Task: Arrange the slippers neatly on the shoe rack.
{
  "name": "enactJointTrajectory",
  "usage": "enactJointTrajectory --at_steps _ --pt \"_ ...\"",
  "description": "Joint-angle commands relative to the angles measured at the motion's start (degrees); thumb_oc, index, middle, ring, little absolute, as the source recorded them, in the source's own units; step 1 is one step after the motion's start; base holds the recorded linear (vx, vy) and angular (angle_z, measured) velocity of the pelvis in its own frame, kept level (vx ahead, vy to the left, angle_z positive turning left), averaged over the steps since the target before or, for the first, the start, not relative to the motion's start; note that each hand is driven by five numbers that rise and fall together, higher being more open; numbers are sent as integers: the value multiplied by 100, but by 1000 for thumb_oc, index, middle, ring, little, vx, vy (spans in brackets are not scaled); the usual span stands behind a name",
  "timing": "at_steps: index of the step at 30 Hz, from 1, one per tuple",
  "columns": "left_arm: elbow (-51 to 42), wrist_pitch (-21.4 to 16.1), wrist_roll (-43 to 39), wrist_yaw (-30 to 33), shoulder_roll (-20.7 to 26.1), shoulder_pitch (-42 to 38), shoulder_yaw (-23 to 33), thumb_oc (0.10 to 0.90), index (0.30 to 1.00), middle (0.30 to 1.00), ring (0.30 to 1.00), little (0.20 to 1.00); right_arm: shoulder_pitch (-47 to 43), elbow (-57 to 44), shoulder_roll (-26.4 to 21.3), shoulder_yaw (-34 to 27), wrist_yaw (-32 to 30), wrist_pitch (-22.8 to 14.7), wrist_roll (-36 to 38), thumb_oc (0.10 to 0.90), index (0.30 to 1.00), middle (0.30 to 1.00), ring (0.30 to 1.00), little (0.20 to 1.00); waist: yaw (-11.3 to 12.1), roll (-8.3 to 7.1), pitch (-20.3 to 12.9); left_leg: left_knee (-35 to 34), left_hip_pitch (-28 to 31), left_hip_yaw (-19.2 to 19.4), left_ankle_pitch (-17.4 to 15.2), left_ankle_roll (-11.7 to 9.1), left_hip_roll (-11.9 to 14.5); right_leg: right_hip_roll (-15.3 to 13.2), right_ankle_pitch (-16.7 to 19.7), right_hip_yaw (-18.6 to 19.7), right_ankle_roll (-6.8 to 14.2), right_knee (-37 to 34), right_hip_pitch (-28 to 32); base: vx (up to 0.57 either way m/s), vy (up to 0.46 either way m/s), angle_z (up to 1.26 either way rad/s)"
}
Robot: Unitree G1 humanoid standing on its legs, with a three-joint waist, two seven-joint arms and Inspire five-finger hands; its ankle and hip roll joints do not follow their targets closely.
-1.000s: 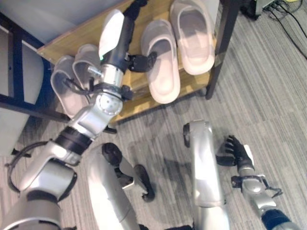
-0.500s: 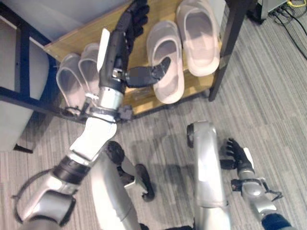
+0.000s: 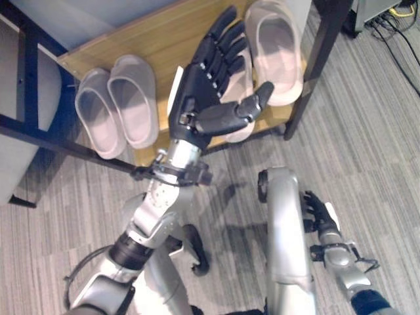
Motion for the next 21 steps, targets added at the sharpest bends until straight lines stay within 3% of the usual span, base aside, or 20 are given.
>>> enactJointTrajectory --at_steps 1,11,21 --pt "-719 -497 -149 -383 -55 -909 -235 800 900 900 900 900 -437 -345 -58 -40 100 -187 -266 800 900 900 900 900 158 -26 -214 -388 241 -111 -428 -31 103 -729 48 541 528 15 351 0 0 0" --pt "85 -271 240 -452 89 -1161 -497 800 900 900 900 900 -350 -237 -44 40 195 -202 -382 800 900 900 900 900 149 -134 -214 -396 241 1 -460 -76 85 -727 149 661 540 -39 351 11 10 0" --pt "1433 -272 744 -84 -112 -2053 -676 800 900 900 900 900 -230 -44 -2 283 260 -240 -434 800 900 900 900 900 30 -211 -214 -319 241 -25 -447 -116 95 -679 203 690 535 -49 351 6 7 -2"
